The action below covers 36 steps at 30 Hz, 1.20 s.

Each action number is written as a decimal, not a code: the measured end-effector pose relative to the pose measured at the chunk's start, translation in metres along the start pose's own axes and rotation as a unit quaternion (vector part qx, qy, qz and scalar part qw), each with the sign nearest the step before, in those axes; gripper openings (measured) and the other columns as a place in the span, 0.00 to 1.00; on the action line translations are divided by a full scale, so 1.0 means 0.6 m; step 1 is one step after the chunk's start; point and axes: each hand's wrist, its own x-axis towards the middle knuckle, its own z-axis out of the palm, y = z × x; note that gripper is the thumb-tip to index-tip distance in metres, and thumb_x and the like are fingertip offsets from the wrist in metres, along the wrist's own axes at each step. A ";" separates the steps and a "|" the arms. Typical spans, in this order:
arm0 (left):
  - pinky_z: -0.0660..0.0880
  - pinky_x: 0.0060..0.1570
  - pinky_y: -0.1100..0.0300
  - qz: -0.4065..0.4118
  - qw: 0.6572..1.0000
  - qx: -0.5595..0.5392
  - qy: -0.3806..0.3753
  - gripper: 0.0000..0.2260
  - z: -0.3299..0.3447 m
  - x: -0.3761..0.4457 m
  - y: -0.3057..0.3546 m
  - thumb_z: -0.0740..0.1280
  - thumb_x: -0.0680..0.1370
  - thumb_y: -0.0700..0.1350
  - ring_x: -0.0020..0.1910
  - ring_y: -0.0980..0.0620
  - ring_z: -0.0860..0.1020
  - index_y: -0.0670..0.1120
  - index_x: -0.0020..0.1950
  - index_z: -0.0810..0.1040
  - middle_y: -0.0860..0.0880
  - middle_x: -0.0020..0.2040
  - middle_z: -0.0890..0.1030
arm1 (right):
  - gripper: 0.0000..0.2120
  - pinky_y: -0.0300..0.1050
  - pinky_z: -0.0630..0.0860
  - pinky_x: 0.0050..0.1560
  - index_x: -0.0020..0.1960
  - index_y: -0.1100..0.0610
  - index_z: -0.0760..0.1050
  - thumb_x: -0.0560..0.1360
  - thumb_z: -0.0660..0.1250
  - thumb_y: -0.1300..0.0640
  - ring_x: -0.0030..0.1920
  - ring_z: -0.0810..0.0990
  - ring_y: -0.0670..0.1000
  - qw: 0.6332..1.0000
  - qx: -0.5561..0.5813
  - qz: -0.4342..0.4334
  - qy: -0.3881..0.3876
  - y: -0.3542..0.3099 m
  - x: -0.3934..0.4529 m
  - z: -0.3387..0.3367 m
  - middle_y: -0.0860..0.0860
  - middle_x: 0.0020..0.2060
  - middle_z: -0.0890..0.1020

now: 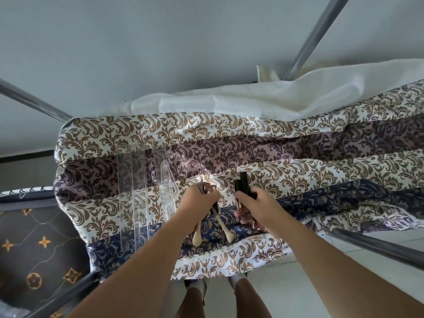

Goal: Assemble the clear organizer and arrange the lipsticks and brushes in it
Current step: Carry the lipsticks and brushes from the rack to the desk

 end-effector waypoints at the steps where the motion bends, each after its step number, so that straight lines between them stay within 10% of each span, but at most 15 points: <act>1: 0.72 0.29 0.58 0.010 0.999 -0.030 -0.016 0.09 -0.011 -0.011 0.011 0.70 0.76 0.46 0.26 0.52 0.73 0.44 0.38 0.75 0.51 0.27 0.78 | 0.15 0.48 0.78 0.35 0.59 0.54 0.76 0.79 0.68 0.45 0.35 0.84 0.54 0.998 0.053 0.016 0.004 -0.013 -0.009 -0.002 0.58 0.41 0.87; 12: 0.78 0.38 0.47 0.137 0.959 -0.216 -0.118 0.14 -0.173 -0.243 0.152 0.72 0.74 0.44 0.35 0.42 0.82 0.42 0.58 0.77 0.43 0.39 0.81 | 0.28 0.48 0.77 0.31 0.59 0.56 0.80 0.66 0.79 0.43 0.46 0.86 0.61 0.967 0.228 -0.111 -0.026 -0.218 -0.221 0.013 0.60 0.50 0.86; 21: 0.77 0.30 0.55 0.173 0.941 -0.255 -0.139 0.14 -0.227 -0.513 0.132 0.73 0.70 0.42 0.28 0.44 0.79 0.45 0.54 0.79 0.40 0.39 0.81 | 0.19 0.39 0.71 0.23 0.59 0.62 0.77 0.74 0.73 0.52 0.27 0.80 0.53 0.956 0.241 -0.142 -0.084 -0.241 -0.492 0.086 0.62 0.40 0.84; 29: 0.71 0.25 0.58 0.173 0.955 -0.179 -0.160 0.11 -0.215 -0.584 0.105 0.72 0.71 0.39 0.26 0.47 0.76 0.48 0.52 0.81 0.41 0.33 0.80 | 0.10 0.46 0.67 0.28 0.52 0.53 0.82 0.74 0.72 0.49 0.34 0.80 0.58 0.947 0.281 -0.146 0.053 -0.138 -0.622 0.152 0.63 0.42 0.84; 36: 0.73 0.24 0.59 0.203 0.937 -0.051 -0.280 0.10 -0.160 -0.629 0.138 0.71 0.75 0.35 0.27 0.49 0.76 0.45 0.55 0.80 0.41 0.36 0.80 | 0.15 0.39 0.66 0.22 0.55 0.59 0.80 0.73 0.74 0.51 0.24 0.75 0.53 0.864 0.420 -0.183 0.209 -0.009 -0.743 0.211 0.63 0.39 0.83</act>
